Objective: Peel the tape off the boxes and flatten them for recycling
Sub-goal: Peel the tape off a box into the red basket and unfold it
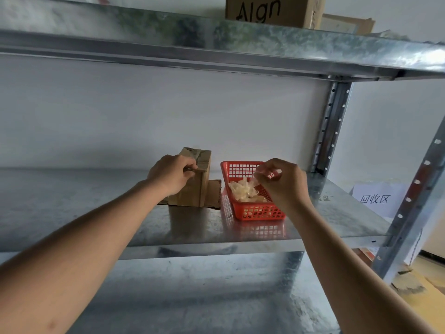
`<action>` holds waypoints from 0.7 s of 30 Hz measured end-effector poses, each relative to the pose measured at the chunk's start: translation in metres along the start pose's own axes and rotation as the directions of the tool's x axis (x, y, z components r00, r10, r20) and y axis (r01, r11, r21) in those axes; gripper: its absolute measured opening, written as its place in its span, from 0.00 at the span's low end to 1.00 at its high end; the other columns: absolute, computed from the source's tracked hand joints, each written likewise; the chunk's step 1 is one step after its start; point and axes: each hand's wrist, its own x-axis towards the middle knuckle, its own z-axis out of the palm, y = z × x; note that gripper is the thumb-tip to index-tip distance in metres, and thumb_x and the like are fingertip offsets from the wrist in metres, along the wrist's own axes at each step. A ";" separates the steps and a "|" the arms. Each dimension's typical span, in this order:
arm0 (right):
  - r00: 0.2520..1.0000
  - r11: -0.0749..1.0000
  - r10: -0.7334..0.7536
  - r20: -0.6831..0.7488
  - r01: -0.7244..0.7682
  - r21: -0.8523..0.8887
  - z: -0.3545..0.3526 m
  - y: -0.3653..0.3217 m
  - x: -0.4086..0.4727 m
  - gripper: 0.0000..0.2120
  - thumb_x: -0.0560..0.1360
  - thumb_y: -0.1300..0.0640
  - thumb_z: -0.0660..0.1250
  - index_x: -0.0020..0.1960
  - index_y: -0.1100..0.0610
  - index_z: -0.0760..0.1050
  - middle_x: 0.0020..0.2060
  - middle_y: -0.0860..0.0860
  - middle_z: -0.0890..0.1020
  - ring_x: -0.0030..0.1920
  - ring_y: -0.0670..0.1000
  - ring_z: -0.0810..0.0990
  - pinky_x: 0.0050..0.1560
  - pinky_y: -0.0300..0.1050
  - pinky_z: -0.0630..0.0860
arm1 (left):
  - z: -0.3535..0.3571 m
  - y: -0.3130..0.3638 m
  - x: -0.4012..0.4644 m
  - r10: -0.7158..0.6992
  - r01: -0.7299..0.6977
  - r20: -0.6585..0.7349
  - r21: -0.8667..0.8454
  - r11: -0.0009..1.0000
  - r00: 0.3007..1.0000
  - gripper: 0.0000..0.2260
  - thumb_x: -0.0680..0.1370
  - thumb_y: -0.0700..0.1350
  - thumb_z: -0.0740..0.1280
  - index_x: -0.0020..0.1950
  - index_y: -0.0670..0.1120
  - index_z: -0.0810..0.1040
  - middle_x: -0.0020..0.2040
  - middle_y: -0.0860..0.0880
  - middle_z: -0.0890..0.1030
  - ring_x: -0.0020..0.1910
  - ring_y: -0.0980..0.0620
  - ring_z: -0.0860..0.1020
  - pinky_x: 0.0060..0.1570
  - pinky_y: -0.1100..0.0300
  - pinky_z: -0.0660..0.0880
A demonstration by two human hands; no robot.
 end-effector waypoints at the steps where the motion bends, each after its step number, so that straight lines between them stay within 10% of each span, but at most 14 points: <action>1: 0.999 1.000 -0.009 -0.042 0.009 0.018 0.001 -0.001 0.002 0.07 0.73 0.55 0.78 0.43 0.44 0.83 0.39 0.40 0.85 0.37 0.38 0.82 0.38 0.25 0.72 | 0.000 0.000 0.000 0.001 -0.001 0.004 0.000 1.000 1.000 0.08 0.82 0.46 0.70 0.60 0.52 0.84 0.58 0.49 0.85 0.55 0.45 0.81 0.55 0.50 0.78; 12: 0.883 0.952 -0.149 0.444 0.250 -0.176 0.016 0.012 0.004 0.08 0.72 0.58 0.79 0.48 0.46 0.87 0.41 0.35 0.82 0.40 0.33 0.80 0.45 0.33 0.82 | 0.001 -0.006 0.003 0.032 -0.032 -0.009 -0.024 0.999 0.999 0.07 0.81 0.47 0.71 0.58 0.51 0.84 0.57 0.50 0.85 0.51 0.47 0.81 0.51 0.54 0.77; 21: 0.889 0.958 -0.125 0.439 0.223 -0.178 0.013 0.008 0.000 0.11 0.84 0.53 0.64 0.62 0.46 0.82 0.49 0.43 0.87 0.43 0.41 0.85 0.48 0.48 0.85 | 0.005 -0.006 0.005 0.030 -0.030 -0.029 -0.029 0.999 0.999 0.06 0.81 0.47 0.71 0.58 0.52 0.84 0.56 0.50 0.85 0.50 0.48 0.80 0.47 0.58 0.70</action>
